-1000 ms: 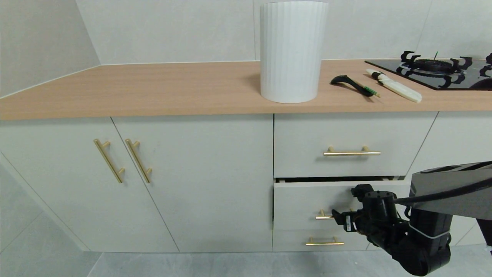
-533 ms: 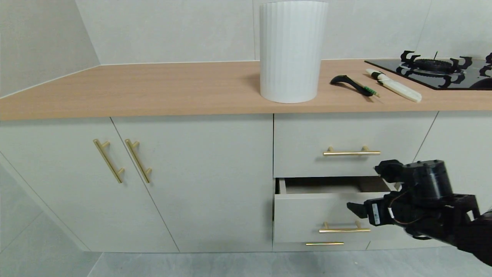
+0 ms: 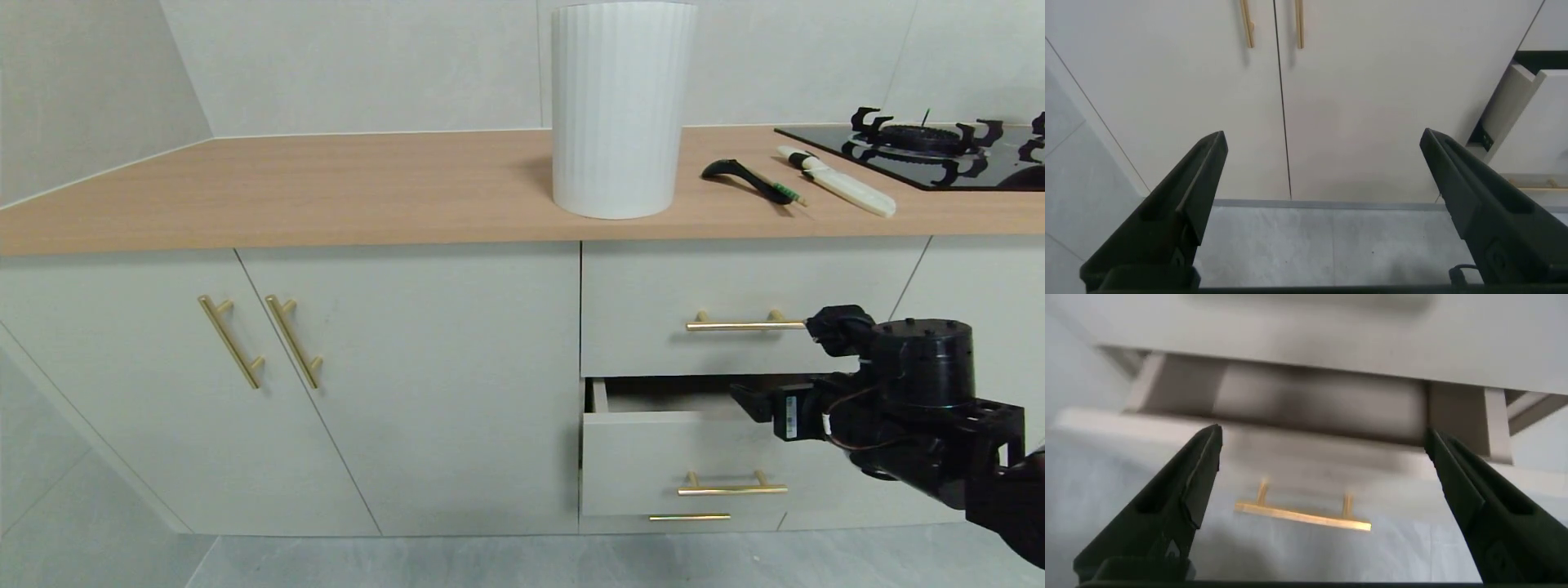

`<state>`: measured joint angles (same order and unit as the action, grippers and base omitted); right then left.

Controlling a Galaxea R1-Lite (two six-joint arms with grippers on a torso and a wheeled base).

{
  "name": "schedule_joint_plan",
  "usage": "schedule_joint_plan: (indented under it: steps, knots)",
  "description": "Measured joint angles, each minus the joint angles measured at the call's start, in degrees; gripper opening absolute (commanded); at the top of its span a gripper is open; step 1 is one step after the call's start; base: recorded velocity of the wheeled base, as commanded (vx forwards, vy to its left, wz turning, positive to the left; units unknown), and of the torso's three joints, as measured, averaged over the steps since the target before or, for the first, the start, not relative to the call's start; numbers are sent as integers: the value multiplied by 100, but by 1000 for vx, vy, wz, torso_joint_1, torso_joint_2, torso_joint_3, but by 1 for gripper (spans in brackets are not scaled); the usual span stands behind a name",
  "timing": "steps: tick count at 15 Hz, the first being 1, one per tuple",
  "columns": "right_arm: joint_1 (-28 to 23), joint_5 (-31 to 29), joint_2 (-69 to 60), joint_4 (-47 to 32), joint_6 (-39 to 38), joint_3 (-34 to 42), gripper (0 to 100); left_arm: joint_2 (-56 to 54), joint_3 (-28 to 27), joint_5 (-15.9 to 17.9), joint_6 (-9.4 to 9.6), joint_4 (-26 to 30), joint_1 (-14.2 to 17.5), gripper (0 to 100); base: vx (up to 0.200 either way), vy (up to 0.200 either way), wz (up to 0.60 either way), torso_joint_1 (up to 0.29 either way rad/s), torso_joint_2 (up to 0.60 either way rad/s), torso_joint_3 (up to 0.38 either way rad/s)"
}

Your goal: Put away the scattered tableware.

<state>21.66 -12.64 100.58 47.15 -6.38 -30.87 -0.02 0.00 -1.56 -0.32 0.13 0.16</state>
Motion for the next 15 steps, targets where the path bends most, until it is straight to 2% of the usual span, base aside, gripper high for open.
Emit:
schedule_joint_plan:
  steps: [5, 11, 15]
  knots:
    - [2, -372, 1151, 1476, -79, 30, 100, 0, 0, 1, 0, 2, 0, 100, 0, 0, 0, 0, 0, 0]
    - [-11, -530, 1959, 2077, -62, 17, 100, 0, 0, 0, 0, 2, 0, 100, 0, 0, 0, 0, 0, 0]
    - [-15, -541, 2055, 2066, -60, 77, 100, 0, 0, 1, 0, 2, 0, 100, 0, 0, 0, 0, 0, 0]
